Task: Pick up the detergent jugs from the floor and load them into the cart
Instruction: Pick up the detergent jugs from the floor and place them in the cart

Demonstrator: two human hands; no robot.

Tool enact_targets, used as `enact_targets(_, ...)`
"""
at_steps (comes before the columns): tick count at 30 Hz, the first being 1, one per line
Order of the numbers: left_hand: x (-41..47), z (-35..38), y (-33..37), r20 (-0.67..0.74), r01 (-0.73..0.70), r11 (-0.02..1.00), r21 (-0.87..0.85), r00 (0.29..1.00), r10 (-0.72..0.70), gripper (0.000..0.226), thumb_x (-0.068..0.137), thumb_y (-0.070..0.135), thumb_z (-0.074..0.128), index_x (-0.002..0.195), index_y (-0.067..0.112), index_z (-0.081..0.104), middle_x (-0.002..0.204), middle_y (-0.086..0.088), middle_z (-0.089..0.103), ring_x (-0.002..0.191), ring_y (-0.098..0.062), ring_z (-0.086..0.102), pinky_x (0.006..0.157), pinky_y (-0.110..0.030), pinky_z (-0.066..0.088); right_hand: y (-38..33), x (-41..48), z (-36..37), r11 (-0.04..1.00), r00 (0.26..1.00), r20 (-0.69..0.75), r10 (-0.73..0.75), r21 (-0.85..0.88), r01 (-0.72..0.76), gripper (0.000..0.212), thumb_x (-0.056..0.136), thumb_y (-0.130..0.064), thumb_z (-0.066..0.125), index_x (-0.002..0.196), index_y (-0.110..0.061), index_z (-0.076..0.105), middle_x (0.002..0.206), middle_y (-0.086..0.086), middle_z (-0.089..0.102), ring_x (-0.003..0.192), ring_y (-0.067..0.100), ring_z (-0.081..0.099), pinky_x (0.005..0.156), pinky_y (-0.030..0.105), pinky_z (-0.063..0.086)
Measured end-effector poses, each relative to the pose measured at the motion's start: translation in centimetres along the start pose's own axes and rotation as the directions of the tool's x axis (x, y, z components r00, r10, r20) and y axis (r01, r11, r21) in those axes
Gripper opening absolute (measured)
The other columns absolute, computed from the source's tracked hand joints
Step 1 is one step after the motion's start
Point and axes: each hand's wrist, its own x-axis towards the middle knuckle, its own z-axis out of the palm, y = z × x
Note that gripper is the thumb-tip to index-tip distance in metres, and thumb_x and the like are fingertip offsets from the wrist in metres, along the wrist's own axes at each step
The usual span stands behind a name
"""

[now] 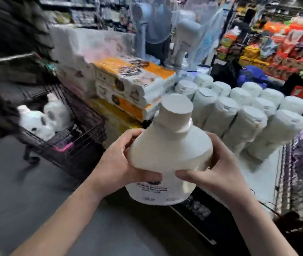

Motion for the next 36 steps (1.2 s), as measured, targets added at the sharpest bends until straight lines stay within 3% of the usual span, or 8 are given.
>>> enact_targets(4,0.0,-9.1,-3.1,-0.120,0.021,0.999,0.044,0.993,-0.015,0.100,0.038,0.048,0.104,0.128,0.048,0.060,0.124,0.010,0.073,0.117,-0.016,0.068,0.099,-0.053,0.057,-0.9,5.3,8.9,1.000,0.993,0.113,-0.027,0.002,0.027,0.086,0.042,-0.048,0.096,0.123,-0.040,0.066,0.113,-0.018,0.074,0.107,-0.003,0.067,0.083,0.009,0.049)
enact_targets(9,-1.3,-18.4,-6.2,-0.278,0.048,0.997,0.061,0.960,-0.029,0.099,0.039,0.049,0.105,0.128,0.041,0.062,0.127,0.004,0.072,0.123,-0.022,0.065,0.106,-0.057,0.053,-2.2,10.6,18.9,0.997,0.959,0.276,-0.064,0.069,0.047,0.088,0.043,-0.049,0.096,0.125,-0.042,0.064,0.117,-0.021,0.073,0.112,-0.005,0.066,0.087,0.009,0.050)
enact_targets(14,-2.7,-25.8,-7.8,-0.424,0.121,0.984,0.130,0.904,-0.056,0.093,0.036,0.050,0.100,0.121,0.054,0.060,0.122,0.022,0.070,0.119,-0.001,0.064,0.104,-0.034,0.053,-3.8,15.1,27.2,0.991,0.904,0.412,-0.112,0.116,0.070,0.087,0.045,-0.049,0.098,0.126,-0.043,0.064,0.122,-0.020,0.072,0.115,-0.003,0.066,0.088,0.011,0.051)
enact_targets(18,-3.2,-30.8,-8.9,-0.499,0.189,0.974,0.128,0.861,-0.101,0.101,0.035,0.053,0.096,0.128,0.046,0.057,0.123,0.026,0.067,0.116,0.011,0.060,0.092,-0.007,0.046,-4.7,18.6,33.0,0.984,0.866,0.475,-0.156,0.150,0.095,0.085,0.047,-0.036,0.105,0.121,-0.043,0.065,0.118,-0.021,0.072,0.112,-0.001,0.067,0.087,0.019,0.056)
enact_targets(22,-2.6,-35.4,-10.9,-0.587,0.213,0.970,0.117,0.802,-0.105,0.103,0.038,0.048,0.098,0.133,0.037,0.058,0.125,0.023,0.068,0.120,0.003,0.062,0.098,-0.019,0.051,-5.0,22.3,38.7,0.976,0.828,0.531,-0.179,0.201,0.082,0.084,0.048,-0.030,0.105,0.122,-0.039,0.067,0.118,-0.013,0.075,0.111,0.007,0.071,0.093,0.040,0.059)
enact_targets(29,1.5,-45.0,-14.8,-0.648,0.243,0.965,0.096,0.752,-0.125,0.099,0.038,0.045,0.099,0.128,0.041,0.060,0.125,0.023,0.068,0.118,-0.001,0.064,0.102,-0.036,0.054,-4.8,30.3,48.7,0.963,0.786,0.579,-0.219,0.257,0.080,0.082,0.051,-0.020,0.101,0.125,-0.032,0.066,0.113,-0.017,0.076,0.105,0.000,0.071,0.084,0.017,0.056)
enact_targets(31,3.3,-48.4,-16.0,-0.648,0.257,0.962,0.088,0.749,-0.141,0.099,0.036,0.046,0.101,0.127,0.047,0.060,0.126,0.023,0.068,0.120,-0.001,0.064,0.104,-0.036,0.053,-4.6,32.9,51.6,0.959,0.788,0.576,-0.217,0.276,0.062,0.082,0.051,-0.018,0.101,0.123,-0.031,0.066,0.112,-0.019,0.076,0.104,-0.002,0.071,0.083,0.013,0.054)
enact_targets(36,7.1,-56.0,-18.2,-0.614,0.287,0.949,0.131,0.775,-0.150,0.096,0.032,0.054,0.102,0.117,0.060,0.059,0.125,0.026,0.068,0.118,0.004,0.063,0.095,-0.023,0.048,-4.4,38.4,58.1,0.969,0.780,0.595,-0.192,0.240,0.055,0.094,0.046,-0.033,0.105,0.131,-0.034,0.064,0.120,-0.016,0.074,0.114,0.002,0.067,0.092,0.019,0.055)
